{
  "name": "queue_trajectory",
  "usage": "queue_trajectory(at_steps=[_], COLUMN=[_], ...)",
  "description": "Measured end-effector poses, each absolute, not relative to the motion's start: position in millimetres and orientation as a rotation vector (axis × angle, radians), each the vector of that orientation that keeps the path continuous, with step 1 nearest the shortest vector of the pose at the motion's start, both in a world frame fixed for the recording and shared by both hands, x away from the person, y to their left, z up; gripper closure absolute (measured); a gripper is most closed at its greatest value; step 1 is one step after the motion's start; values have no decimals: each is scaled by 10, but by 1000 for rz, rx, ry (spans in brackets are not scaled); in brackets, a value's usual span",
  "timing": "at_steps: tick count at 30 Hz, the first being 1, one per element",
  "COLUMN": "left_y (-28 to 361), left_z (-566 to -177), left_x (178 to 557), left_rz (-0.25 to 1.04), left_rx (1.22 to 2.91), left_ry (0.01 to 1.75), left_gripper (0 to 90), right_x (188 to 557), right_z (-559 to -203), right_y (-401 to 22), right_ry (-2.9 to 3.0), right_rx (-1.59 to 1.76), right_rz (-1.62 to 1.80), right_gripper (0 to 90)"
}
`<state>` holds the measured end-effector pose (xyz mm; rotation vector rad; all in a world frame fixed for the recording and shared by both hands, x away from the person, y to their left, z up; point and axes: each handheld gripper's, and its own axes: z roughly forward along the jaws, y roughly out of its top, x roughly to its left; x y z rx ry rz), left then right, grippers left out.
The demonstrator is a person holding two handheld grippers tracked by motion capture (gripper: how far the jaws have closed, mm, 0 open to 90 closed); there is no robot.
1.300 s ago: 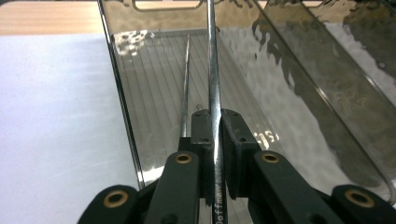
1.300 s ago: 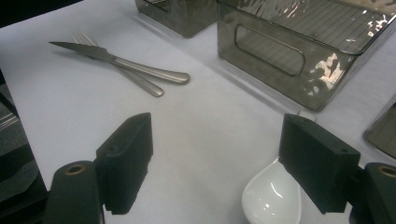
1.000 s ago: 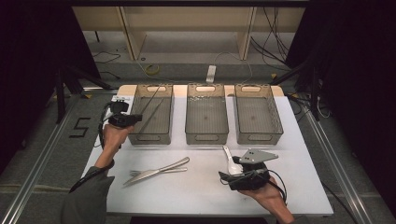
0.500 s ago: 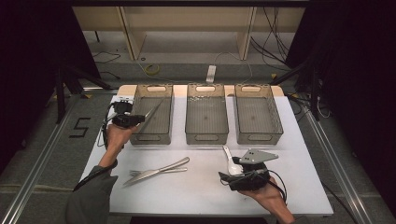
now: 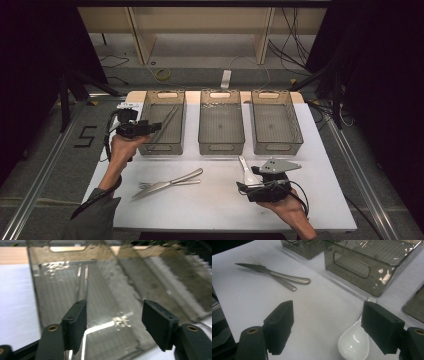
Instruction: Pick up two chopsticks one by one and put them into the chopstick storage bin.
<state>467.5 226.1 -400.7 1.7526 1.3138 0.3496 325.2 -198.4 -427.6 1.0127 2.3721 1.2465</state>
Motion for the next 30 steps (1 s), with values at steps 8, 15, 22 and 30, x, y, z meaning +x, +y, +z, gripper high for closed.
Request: queue_trajectory(at_steps=[8, 15, 22, 30], left_y=[2229, 2094, 1982, 1939], left_z=[-3981, -3953, -3983, -4023], left_x=[4487, 4347, 4196, 4089], left_rz=[326, 298, 251, 253], left_rx=[1757, 1795, 1803, 1828], left_ry=[1221, 1131, 1055, 1026], left_gripper=[301, 231, 203, 194], right_x=[3271, 3308, 3357, 3397], right_z=[-4271, -4269, -4268, -4302], right_y=[-2005, -2053, -2144, -2149], right_ry=[2353, 2331, 2301, 2315], right_rx=[1033, 1066, 1113, 1141], right_rz=[1258, 1247, 1231, 1210], right_gripper=[270, 270, 272, 273])
